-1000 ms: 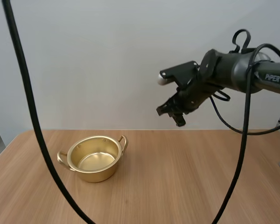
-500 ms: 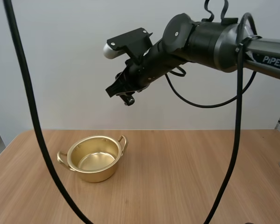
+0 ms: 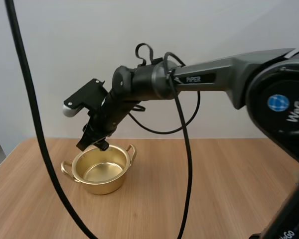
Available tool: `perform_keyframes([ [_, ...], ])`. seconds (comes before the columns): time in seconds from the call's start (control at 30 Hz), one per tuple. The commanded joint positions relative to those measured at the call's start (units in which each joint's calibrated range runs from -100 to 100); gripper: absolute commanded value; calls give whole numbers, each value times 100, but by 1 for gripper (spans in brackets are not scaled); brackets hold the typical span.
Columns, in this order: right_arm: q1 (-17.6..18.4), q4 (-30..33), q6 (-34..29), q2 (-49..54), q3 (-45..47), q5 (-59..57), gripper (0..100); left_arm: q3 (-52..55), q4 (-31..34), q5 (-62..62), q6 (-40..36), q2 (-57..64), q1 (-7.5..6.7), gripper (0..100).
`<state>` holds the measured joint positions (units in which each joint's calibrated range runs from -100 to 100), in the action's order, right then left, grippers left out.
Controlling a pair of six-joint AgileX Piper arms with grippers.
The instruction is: Open the pot, put the car inside, and close it
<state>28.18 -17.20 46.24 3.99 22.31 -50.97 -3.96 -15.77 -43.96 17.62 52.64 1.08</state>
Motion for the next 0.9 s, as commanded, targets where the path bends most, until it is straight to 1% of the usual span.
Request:
perform_keyframes([
  [0.0,8,50,2,-636,-5,143,0,1,-1,11,-2,3,1,0],
  [0.13,8,143,213,-1259,-5,337,0,1,-1,11,-2,3,1,0],
  [0.33,8,167,380,-1736,-5,567,0,1,-1,11,-2,3,1,0],
  [0.6,8,167,502,-1837,-5,817,0,1,-1,62,-2,3,1,0],
  [0.63,8,167,513,-1848,-5,817,1,1,-1,62,-2,3,1,0],
  [0.67,8,167,513,-1861,-5,817,12,1,-1,62,-2,3,1,0],
  [0.7,8,167,513,-1861,-5,817,29,1,-1,62,-2,3,1,0],
  [0.77,8,155,513,-1861,-5,855,70,1,-1,62,-2,3,1,0],
  [0.8,8,154,477,-1861,-5,874,85,1,-1,62,-2,3,1,0],
  [0.83,8,154,482,-1861,-5,874,92,1,-1,62,-2,3,1,0],
  [0.87,8,154,482,-1861,-5,855,91,1,-1,62,-2,3,1,0],
])
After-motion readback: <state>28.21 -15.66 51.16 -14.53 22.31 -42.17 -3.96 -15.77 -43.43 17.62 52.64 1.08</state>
